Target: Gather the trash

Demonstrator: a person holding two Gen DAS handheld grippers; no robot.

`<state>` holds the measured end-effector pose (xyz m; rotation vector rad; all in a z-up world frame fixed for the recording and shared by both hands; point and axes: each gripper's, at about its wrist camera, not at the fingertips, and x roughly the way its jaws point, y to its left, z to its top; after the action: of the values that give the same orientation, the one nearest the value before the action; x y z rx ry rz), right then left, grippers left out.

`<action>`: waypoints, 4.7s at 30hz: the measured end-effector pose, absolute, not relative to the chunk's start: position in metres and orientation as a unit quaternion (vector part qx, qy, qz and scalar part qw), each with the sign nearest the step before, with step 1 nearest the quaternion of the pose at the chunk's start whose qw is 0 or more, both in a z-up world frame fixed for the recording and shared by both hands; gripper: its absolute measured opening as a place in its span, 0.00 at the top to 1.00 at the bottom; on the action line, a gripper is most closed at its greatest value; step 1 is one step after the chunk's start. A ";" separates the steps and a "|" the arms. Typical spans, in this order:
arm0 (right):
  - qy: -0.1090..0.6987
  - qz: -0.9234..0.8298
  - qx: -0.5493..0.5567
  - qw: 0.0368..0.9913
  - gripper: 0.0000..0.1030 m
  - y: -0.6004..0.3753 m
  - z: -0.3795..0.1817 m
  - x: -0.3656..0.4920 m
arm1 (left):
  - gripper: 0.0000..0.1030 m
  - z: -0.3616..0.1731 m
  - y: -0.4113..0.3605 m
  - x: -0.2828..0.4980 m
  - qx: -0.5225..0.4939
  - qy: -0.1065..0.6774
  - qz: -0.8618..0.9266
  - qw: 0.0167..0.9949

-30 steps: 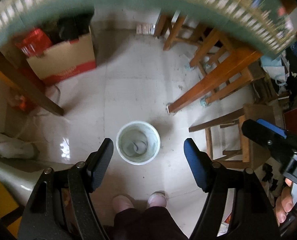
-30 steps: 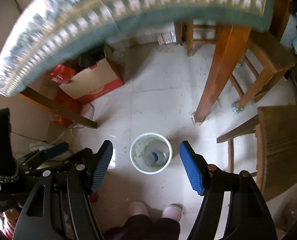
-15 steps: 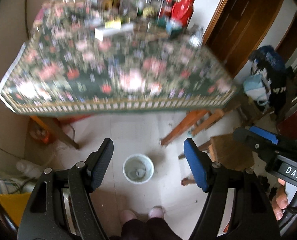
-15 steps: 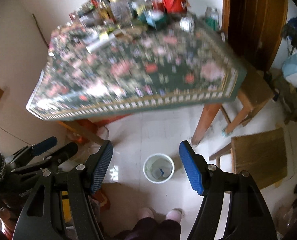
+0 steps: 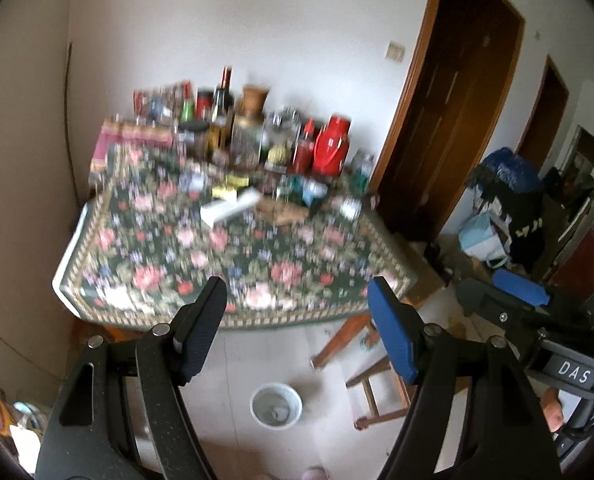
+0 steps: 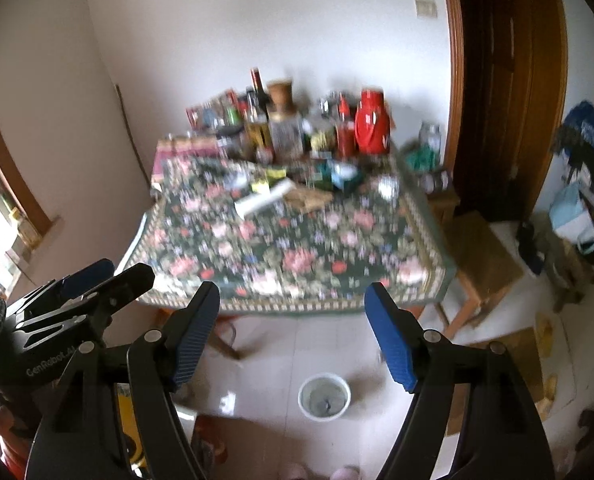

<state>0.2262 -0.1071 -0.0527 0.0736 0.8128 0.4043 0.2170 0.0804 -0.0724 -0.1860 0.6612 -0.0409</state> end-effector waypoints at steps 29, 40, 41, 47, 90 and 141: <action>0.297 0.131 0.049 0.945 0.11 -0.128 -0.003 0.275 | 0.04 -0.027 0.110 0.269 -0.057 0.242 0.005 0.969; 0.301 0.150 0.034 0.941 0.11 -0.161 0.000 0.392 | 0.05 -0.015 0.077 0.395 -0.073 0.235 0.035 0.969; 0.301 0.152 0.032 0.941 0.11 -0.163 -0.001 0.402 | 0.05 -0.014 0.074 0.405 -0.074 0.234 0.041 0.969; 0.321 0.174 0.040 0.930 0.11 -0.173 -0.014 0.460 | 0.04 -0.023 0.068 0.453 -0.075 0.248 0.073 0.963; 0.610 0.047 0.108 0.783 0.46 -0.144 -0.289 0.649 | 0.14 -0.331 0.201 0.657 -0.044 0.580 -0.017 0.813; 0.409 0.274 0.030 0.870 0.55 -0.140 -0.081 0.522 | 0.51 -0.099 0.093 0.484 -0.086 0.372 0.096 0.919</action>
<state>0.5220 -0.1403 -0.0808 0.0629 0.8563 0.5736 0.4841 0.0926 -0.0987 -0.1771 0.7648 0.1971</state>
